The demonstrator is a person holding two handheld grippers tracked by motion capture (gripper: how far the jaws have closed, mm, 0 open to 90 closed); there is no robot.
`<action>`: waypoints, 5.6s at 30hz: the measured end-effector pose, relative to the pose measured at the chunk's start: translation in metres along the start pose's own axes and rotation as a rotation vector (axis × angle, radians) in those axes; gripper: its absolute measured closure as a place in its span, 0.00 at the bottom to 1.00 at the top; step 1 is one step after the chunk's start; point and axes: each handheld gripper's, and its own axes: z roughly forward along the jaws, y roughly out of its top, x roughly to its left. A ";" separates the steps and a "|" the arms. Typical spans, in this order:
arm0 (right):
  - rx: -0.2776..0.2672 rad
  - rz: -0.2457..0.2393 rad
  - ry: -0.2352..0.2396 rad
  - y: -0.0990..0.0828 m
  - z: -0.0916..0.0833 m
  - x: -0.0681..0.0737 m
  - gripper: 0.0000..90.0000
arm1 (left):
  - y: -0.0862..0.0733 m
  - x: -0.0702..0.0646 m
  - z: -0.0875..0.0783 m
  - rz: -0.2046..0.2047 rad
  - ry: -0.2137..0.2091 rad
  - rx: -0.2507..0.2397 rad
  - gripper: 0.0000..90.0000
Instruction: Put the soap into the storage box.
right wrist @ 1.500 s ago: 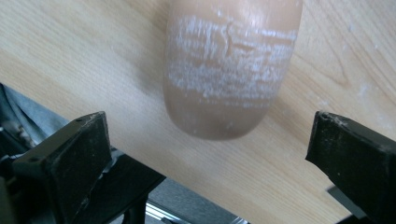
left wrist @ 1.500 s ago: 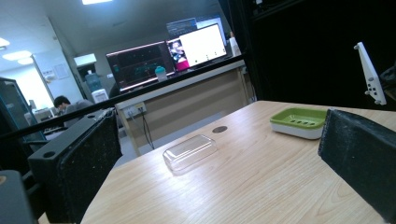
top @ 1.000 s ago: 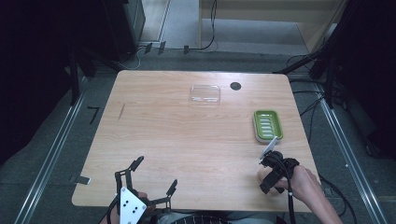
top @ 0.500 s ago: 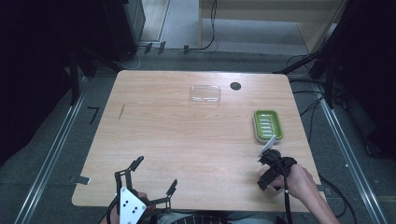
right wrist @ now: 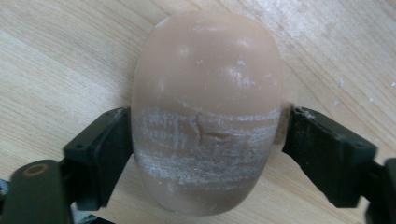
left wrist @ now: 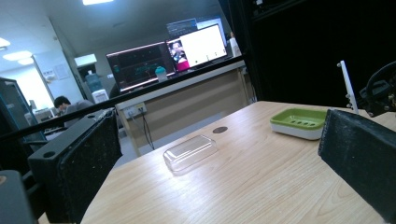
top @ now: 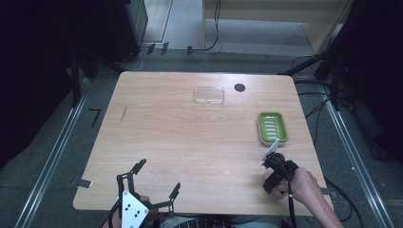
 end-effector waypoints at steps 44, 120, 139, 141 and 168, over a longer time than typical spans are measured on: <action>0.003 -0.068 -0.006 -0.005 -0.017 -0.005 0.38 | 0.000 0.000 0.000 0.001 0.001 0.001 0.00; -0.013 -0.040 -0.035 0.036 -0.067 -0.046 0.38 | 0.000 0.000 0.001 0.001 -0.002 0.001 0.00; -0.014 -0.037 -0.032 0.048 -0.076 -0.054 0.38 | 0.000 0.000 0.001 0.001 -0.002 0.002 0.00; -0.013 -0.035 -0.036 0.050 -0.078 -0.053 0.38 | -0.001 0.001 0.001 0.001 -0.002 0.001 0.00; -0.041 -0.048 -0.032 0.071 -0.085 -0.062 0.38 | -0.001 0.001 0.000 -0.002 -0.001 0.002 0.00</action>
